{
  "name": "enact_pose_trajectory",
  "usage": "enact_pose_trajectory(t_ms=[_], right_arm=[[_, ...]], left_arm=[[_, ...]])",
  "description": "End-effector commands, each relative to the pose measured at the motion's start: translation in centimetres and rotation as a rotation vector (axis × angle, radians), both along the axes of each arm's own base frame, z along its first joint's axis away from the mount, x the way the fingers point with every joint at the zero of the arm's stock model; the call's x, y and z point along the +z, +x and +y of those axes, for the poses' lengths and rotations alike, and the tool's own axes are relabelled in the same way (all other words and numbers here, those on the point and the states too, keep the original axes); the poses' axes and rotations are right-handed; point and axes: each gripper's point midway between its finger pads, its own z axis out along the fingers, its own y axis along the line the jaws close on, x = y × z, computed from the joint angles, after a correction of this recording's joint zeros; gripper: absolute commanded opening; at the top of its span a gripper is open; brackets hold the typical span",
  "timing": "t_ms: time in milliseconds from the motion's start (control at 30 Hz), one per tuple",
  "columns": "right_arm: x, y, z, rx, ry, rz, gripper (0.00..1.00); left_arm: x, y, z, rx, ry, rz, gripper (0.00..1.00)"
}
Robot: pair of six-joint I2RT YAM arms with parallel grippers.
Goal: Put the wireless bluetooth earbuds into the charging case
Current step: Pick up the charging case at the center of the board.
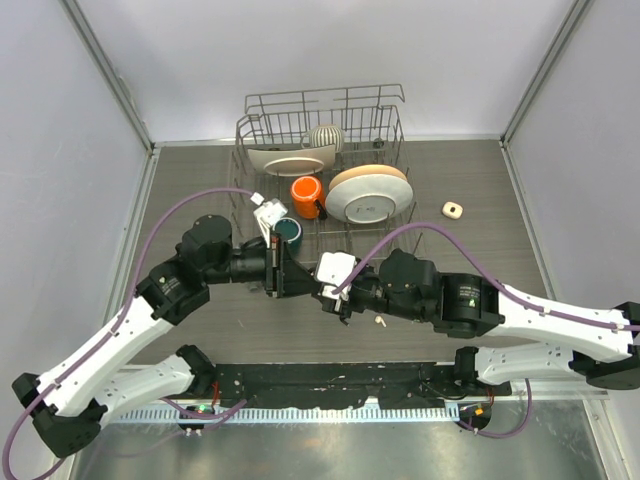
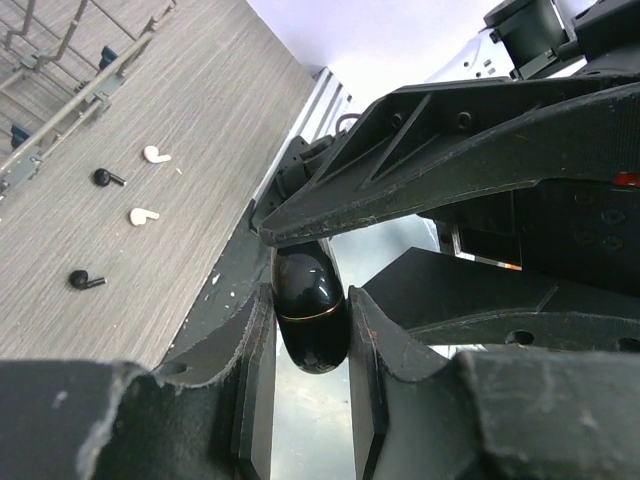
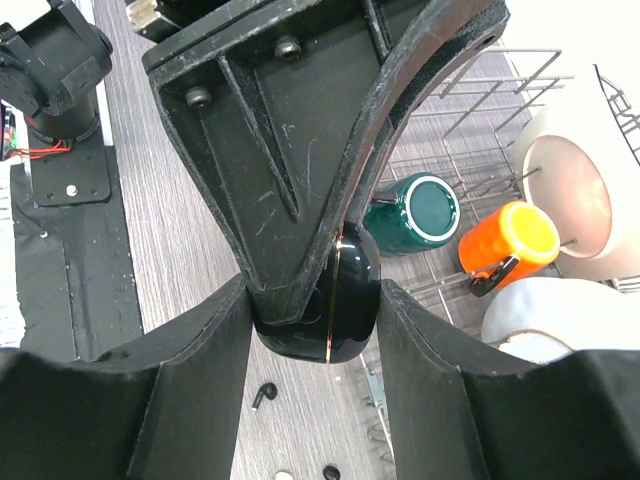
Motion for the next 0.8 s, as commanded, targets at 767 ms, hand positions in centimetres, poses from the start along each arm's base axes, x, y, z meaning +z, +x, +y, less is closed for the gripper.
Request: enact_pose_trajectory(t_ms=[767], right_arm=[[4.0,7.0,-9.9,-0.753,0.612,0.565,0.81]], left_arm=[[1.2,5.7,7.2,0.482,0.016,-0.459,0.00]])
